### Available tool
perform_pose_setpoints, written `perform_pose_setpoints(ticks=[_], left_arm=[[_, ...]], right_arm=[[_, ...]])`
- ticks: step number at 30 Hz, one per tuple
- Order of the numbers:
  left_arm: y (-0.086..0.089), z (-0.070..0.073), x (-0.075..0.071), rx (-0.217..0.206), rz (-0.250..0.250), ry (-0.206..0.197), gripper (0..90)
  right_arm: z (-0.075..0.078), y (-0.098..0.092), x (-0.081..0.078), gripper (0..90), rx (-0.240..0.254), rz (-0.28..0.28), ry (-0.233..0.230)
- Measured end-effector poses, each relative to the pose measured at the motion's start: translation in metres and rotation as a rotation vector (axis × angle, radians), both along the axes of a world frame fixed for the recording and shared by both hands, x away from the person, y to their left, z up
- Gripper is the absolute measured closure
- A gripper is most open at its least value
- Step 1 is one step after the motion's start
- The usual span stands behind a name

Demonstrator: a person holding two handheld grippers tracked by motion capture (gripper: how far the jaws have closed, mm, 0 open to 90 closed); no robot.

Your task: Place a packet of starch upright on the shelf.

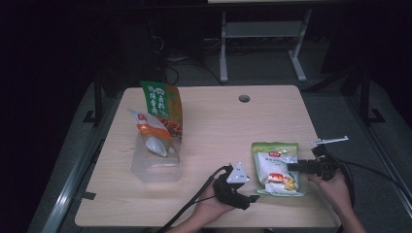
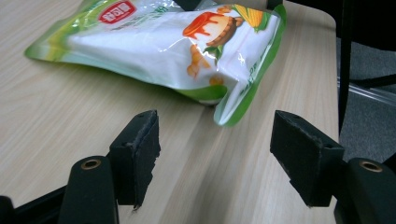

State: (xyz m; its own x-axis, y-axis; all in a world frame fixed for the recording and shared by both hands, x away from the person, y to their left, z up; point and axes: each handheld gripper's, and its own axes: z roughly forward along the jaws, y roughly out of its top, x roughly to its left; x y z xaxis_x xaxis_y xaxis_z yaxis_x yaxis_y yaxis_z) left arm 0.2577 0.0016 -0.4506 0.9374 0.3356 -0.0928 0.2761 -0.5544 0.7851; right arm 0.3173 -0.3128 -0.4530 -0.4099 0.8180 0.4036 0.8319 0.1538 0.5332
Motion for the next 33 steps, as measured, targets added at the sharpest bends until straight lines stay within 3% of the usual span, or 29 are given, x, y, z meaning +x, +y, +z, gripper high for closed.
perform_pose_setpoints(ticks=[10, 14, 26, 33], left_arm=[[-0.022, -0.007, 0.006, 0.040, 0.012, -0.001, 38.5], [-0.022, -0.006, 0.010, 0.031, 0.011, 0.000, 40.9], [-0.017, -0.007, 0.017, 0.068, 0.041, -0.018, 42.1], [-0.013, -0.006, 0.024, 0.075, 0.089, -0.020, 43.4]], right_arm=[[0.001, -0.002, 0.008, 43.2, 0.016, -0.008, -0.002], [-0.001, -0.003, 0.010, 45.4, 0.020, -0.008, 0.003], [-0.003, -0.005, 0.004, 58.2, 0.049, 0.003, 0.015], [-0.005, -0.009, 0.002, 49.7, 0.066, 0.012, 0.029]])
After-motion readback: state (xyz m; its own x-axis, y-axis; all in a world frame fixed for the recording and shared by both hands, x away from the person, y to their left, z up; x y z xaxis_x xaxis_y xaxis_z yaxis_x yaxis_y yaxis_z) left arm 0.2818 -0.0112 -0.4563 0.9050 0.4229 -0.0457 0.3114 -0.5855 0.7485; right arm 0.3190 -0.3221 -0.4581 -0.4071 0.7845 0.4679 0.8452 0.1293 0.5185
